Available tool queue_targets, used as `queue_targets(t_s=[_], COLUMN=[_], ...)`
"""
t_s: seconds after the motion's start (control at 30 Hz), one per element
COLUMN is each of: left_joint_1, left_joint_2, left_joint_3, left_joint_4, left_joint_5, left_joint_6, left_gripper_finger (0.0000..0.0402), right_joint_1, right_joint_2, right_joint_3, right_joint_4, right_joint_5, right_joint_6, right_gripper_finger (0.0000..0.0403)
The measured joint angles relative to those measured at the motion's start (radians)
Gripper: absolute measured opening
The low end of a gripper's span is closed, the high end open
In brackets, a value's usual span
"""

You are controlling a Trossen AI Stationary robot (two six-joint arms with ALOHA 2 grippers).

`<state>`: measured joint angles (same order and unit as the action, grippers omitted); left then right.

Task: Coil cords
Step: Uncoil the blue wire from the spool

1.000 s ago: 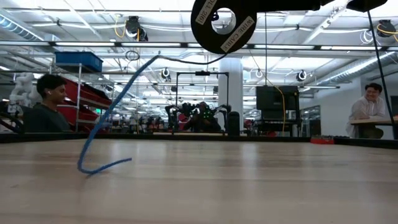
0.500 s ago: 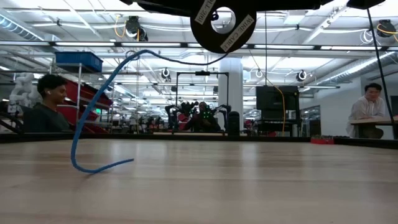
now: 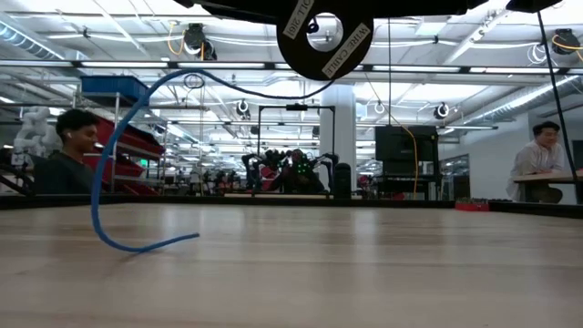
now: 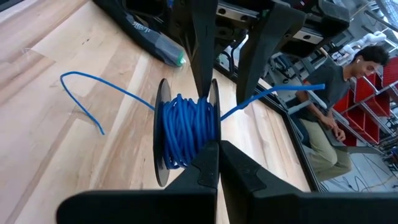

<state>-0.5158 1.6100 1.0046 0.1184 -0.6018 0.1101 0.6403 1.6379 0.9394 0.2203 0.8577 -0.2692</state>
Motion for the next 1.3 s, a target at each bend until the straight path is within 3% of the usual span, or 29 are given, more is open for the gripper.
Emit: queue_targets(t_s=[0.5, 0.87, 1.1, 1.3], left_joint_1=[0.012, 0.012, 0.012, -0.004], left_joint_2=[0.000, 0.000, 0.000, 0.000], left_joint_3=[0.000, 0.000, 0.000, 0.000], left_joint_4=[-0.004, -0.001, 0.002, 0.024], left_joint_5=[0.050, 0.050, 0.050, 0.046], left_joint_6=[0.000, 0.000, -0.050, -0.053], left_gripper_finger=[0.0009, 0.0004, 0.0003, 0.0002], right_joint_1=[0.000, 0.002, 0.004, 0.055], right_joint_2=[0.000, 0.000, 0.000, 0.000], right_joint_3=[0.000, 0.000, 0.000, 0.000], right_joint_4=[0.000, -0.003, -0.017, -0.018], right_joint_5=[0.003, 0.005, 0.009, 0.142], right_joint_6=[0.027, 0.062, 0.123, 0.129], right_gripper_finger=[0.0000, 0.0002, 0.0035, 0.0061])
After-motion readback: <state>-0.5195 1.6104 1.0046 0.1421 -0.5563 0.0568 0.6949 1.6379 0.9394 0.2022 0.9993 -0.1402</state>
